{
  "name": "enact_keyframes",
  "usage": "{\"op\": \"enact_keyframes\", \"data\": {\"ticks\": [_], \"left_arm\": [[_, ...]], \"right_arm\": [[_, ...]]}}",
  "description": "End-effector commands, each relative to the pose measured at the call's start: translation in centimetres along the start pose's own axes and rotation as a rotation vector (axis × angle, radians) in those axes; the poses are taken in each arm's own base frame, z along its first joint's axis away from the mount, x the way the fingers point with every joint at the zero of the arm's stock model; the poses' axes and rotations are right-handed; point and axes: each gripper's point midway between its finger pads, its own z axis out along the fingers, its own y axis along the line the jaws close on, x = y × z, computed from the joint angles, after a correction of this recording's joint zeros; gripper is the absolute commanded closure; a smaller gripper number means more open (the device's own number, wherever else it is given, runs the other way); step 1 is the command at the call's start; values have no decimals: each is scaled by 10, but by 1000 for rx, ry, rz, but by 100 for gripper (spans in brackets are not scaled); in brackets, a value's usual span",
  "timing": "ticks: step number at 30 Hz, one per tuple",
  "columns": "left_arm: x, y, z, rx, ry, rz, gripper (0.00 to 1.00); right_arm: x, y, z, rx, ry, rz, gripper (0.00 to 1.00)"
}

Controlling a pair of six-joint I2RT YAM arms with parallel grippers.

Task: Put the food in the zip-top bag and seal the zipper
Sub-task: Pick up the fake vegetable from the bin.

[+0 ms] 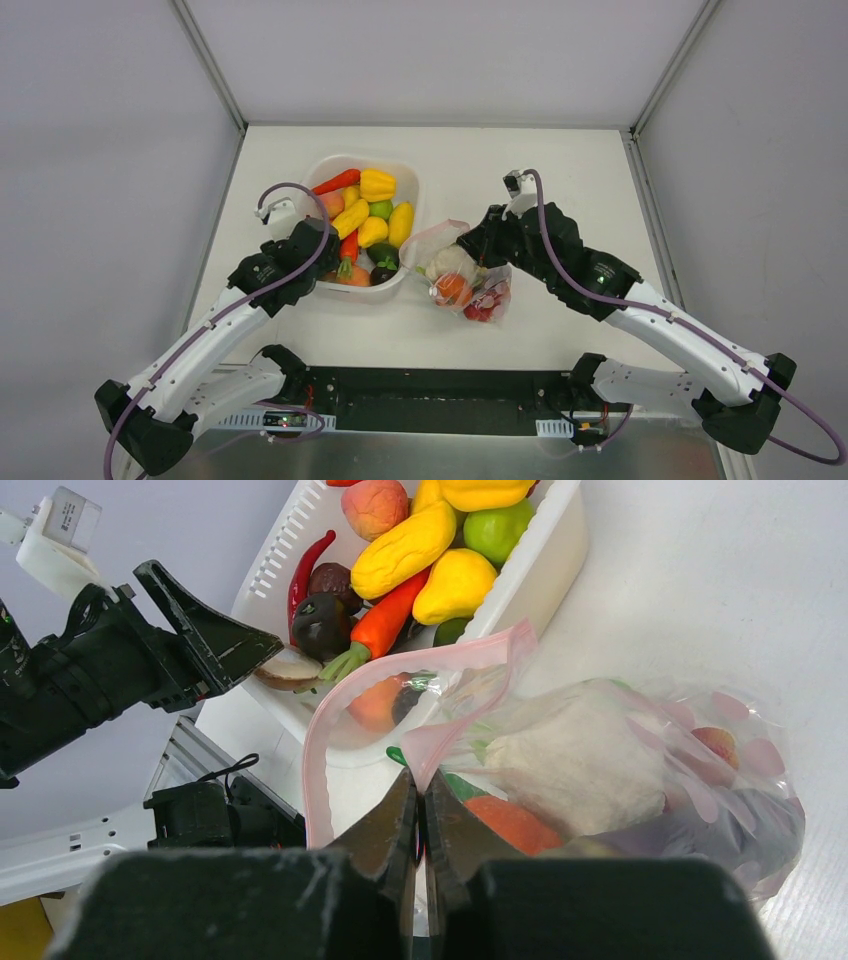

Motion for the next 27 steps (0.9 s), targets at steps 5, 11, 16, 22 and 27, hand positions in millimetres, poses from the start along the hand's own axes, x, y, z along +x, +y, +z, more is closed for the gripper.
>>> {"op": "enact_keyframes", "data": {"ticks": [5,11,16,22,27], "left_arm": [[2,-4,7,14,7,-14,47],[2,-2,7,12,2,-9,65],[2,-1,7,13,-2,-1,76],[5,-8,8,51,17,33,96],[5,-10,6,68,20,39,100]], "right_arm": [[-12,3,1,-8,-49,4,94],[-14,2,0,-7,-56,6,93],[-13,2,0,-5,-54,8,94],[-14,0,-1,-2,-61,12,93],[-14,0,-2,1,-63,15,93]]}}
